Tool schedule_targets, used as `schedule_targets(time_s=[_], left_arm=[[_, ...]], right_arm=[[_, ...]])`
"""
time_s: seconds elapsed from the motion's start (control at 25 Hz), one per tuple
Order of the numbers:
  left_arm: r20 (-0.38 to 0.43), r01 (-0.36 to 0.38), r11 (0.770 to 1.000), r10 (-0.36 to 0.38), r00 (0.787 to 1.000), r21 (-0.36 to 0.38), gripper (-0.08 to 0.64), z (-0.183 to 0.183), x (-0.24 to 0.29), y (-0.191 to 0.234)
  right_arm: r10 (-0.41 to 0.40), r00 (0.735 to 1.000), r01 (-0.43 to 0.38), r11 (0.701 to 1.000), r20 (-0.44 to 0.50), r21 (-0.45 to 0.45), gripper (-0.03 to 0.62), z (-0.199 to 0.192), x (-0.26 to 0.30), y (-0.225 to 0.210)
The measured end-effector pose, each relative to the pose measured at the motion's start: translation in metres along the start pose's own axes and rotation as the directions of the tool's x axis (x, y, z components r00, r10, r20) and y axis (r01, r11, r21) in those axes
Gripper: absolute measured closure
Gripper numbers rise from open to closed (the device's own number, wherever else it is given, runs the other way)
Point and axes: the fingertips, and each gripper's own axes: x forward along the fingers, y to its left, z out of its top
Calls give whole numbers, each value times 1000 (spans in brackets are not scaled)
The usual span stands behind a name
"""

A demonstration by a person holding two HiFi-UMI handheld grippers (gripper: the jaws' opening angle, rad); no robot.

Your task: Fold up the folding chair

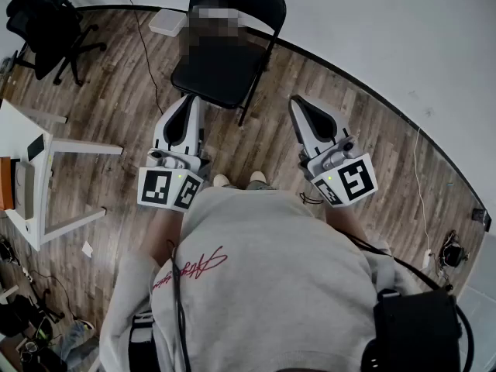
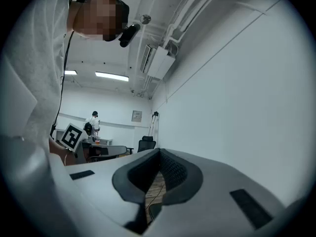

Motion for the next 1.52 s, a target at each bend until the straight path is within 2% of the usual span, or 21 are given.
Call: schedule_targets(time_s=[0.52,0.68,0.76,1.0,1.2,1.36,1.52], left_arm=[[-10,4,1000,-4,1000,-5,541,-6,8,-2],[-5,-11,1000,11,1000,1,541,-4,12,-6],[-2,-25,1000,25,1000,4,541,-3,14,-7],[27,-98,995,97,995,33,541,-4,19,-4],[5,-174,984,173,985,48,541,-14,19,19],[-22,-166,986,167,986,21,541,-24,33,53],[-55,-106,994,106,993,-12,541,-30,67,94]], right_arm=[[-12,1000,12,1000,7,-15,578,-1,0,-9],[-69,998,68,983,-2,-168,578,4,-1,-20],[-66,998,69,978,22,-199,578,10,0,-23],[-46,998,53,983,43,-176,578,4,-1,-49],[-43,999,41,991,-11,-131,578,-19,13,-65],[-70,997,65,994,-45,-92,578,-36,45,-79],[-92,995,91,995,-39,-44,578,-43,98,-98]])
